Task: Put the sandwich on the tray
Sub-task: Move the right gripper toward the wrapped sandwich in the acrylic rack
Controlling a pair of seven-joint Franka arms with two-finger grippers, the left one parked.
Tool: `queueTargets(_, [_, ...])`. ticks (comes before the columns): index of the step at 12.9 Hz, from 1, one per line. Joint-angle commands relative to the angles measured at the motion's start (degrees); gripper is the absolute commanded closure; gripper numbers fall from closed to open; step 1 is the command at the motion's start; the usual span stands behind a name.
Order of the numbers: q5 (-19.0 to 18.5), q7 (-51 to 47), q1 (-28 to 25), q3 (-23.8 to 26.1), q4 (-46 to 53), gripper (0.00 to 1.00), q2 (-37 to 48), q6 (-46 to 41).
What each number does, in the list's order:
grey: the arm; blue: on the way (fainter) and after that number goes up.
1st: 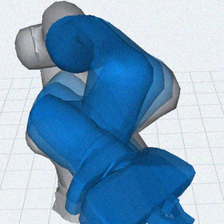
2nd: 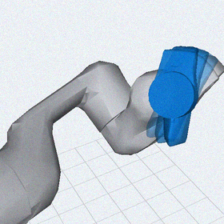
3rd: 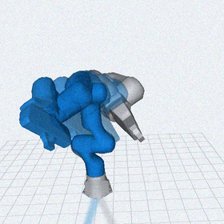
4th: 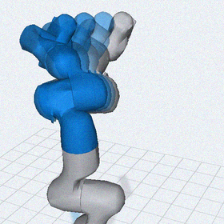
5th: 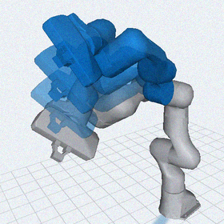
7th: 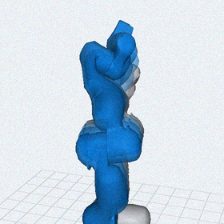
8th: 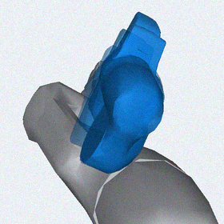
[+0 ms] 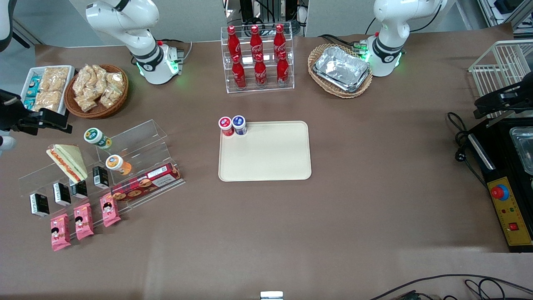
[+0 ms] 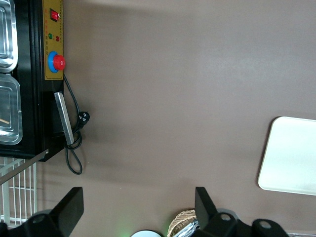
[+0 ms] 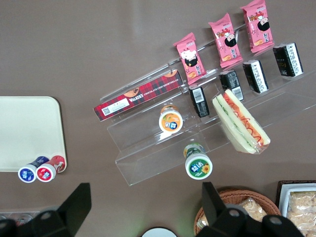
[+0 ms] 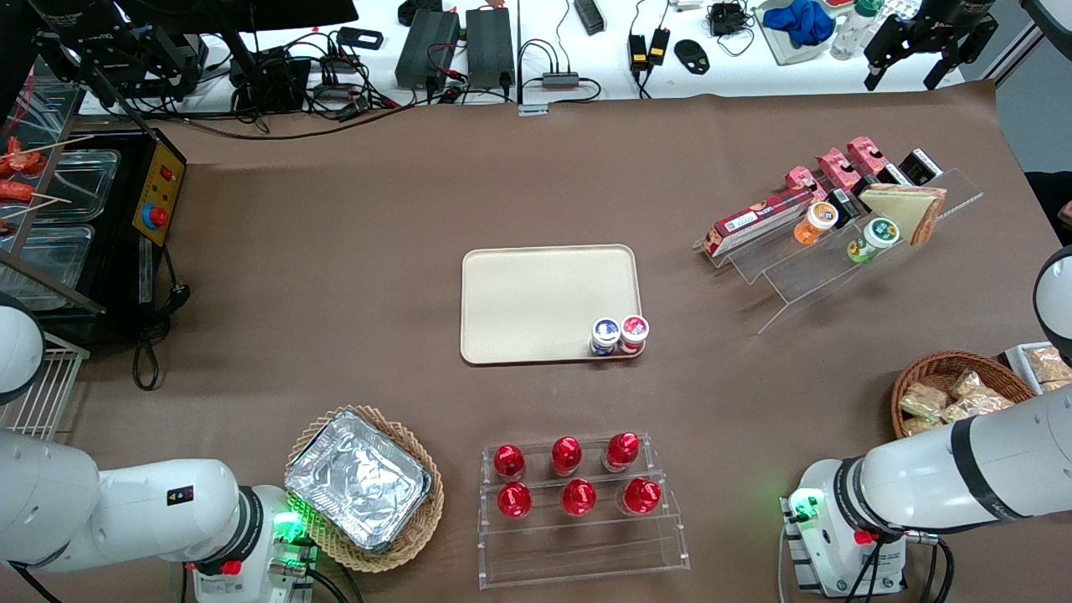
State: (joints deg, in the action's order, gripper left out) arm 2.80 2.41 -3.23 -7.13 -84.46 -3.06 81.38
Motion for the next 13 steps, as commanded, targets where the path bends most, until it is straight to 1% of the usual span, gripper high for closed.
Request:
queueTargets(1, [0.3, -0.4, 0.3, 0.3, 0.8, 0.00, -0.1, 0.1])
queueTargets(5, [0.2, -0.4, 0.4, 0.3, 0.8, 0.00, -0.1, 0.2])
queueTargets(6, [-0.2, -0.4, 0.4, 0.3, 0.3, 0.00, -0.1, 0.2])
queueTargets(8, [-2.2, 0.4, 0.3, 0.3, -0.7, 0.00, 0.3, -0.1])
queueTargets(9, [-2.3, 0.7, 0.5, 0.3, -0.8, 0.00, 0.4, -0.2])
queueTargets(13, [-2.3, 11.4, 2.8, -1.7, -1.2, 0.00, 0.3, 0.1])
